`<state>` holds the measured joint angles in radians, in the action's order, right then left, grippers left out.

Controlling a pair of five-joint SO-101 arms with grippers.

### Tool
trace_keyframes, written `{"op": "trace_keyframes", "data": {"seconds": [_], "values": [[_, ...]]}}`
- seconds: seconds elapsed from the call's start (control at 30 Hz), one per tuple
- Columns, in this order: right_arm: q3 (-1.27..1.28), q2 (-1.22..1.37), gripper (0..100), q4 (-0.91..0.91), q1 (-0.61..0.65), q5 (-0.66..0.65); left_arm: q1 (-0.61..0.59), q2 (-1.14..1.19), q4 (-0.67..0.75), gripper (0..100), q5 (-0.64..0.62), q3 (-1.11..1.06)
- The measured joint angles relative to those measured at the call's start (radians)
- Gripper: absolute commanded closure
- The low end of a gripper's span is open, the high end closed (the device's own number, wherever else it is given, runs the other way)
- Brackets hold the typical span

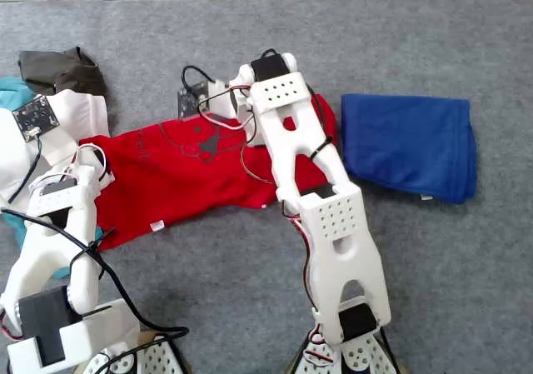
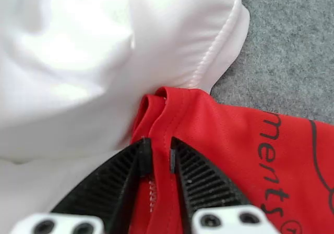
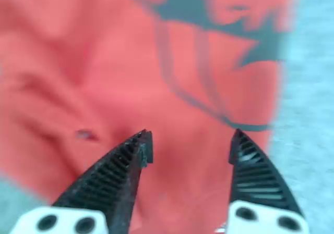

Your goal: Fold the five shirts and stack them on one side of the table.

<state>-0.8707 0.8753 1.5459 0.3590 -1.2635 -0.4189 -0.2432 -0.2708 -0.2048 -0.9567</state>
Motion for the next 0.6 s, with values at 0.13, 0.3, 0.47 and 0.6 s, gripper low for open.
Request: {"op": "trace_keyframes", "data": {"seconds": [0.13,0.3,0.47,0.6], "values": [[-0.037,0.000,79.6,-0.025,-0.002,0.049,0.000,0.000,0.000,91,0.000,0.000],[-0.167,0.000,96.1,0.181,-0.028,0.069,0.000,0.000,0.000,91,0.000,0.000],[-0.100,-0.066,98.4,0.212,-0.077,0.187,0.000,0.000,0.000,91,0.000,0.000],[0.256,-0.282,98.4,0.213,-0.071,0.230,0.000,0.000,0.000,91,0.000,0.000]]}}
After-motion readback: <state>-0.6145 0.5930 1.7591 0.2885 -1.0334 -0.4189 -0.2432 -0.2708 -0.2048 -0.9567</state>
